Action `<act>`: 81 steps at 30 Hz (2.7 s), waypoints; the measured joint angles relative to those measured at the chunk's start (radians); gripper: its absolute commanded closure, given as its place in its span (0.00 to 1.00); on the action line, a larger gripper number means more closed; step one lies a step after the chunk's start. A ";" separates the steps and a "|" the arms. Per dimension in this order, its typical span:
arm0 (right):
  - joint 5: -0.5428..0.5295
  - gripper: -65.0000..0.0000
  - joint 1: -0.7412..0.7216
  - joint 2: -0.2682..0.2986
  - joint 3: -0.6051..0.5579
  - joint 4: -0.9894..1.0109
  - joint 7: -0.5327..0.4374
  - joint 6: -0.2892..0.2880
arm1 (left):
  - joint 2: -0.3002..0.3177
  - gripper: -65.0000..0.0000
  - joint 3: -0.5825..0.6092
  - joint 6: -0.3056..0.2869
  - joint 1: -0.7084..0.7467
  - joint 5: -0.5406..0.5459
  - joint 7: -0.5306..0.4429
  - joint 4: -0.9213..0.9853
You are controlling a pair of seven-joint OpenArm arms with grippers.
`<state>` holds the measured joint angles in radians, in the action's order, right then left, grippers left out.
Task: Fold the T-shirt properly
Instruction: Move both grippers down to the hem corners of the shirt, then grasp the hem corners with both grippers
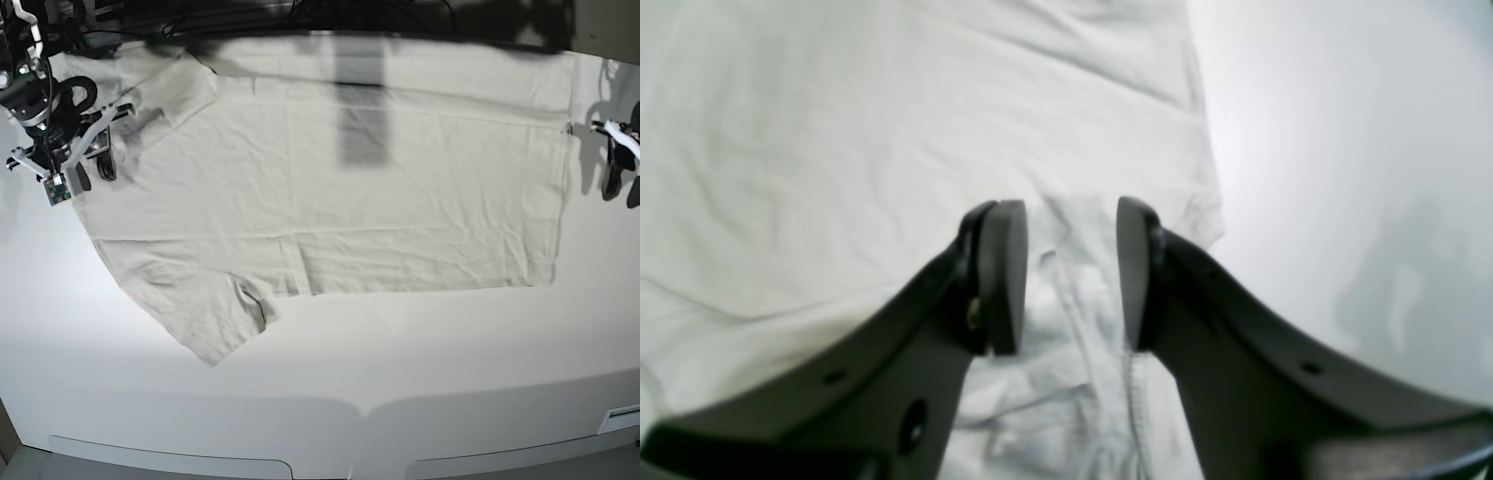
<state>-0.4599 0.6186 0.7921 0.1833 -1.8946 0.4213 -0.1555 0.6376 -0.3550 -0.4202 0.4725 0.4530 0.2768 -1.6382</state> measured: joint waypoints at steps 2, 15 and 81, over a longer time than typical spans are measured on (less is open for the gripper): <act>-0.024 0.65 -0.049 -0.010 -0.001 0.077 0.003 -0.047 | 0.000 0.61 0.000 -0.046 -0.079 0.043 -0.002 0.098; -0.119 0.65 -0.510 -0.119 0.002 0.397 0.183 -0.291 | -0.008 0.61 0.237 -0.137 -0.550 0.119 0.020 0.600; -0.164 0.65 -0.965 -0.238 -0.177 0.670 0.392 -0.370 | -0.241 0.73 0.375 -0.325 -1.038 0.075 0.217 1.264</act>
<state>-0.6239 -0.3462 0.5545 0.0063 -1.2243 0.8131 -0.5251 0.3969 0.0200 -0.7452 -0.5655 0.5282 0.4938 -0.3744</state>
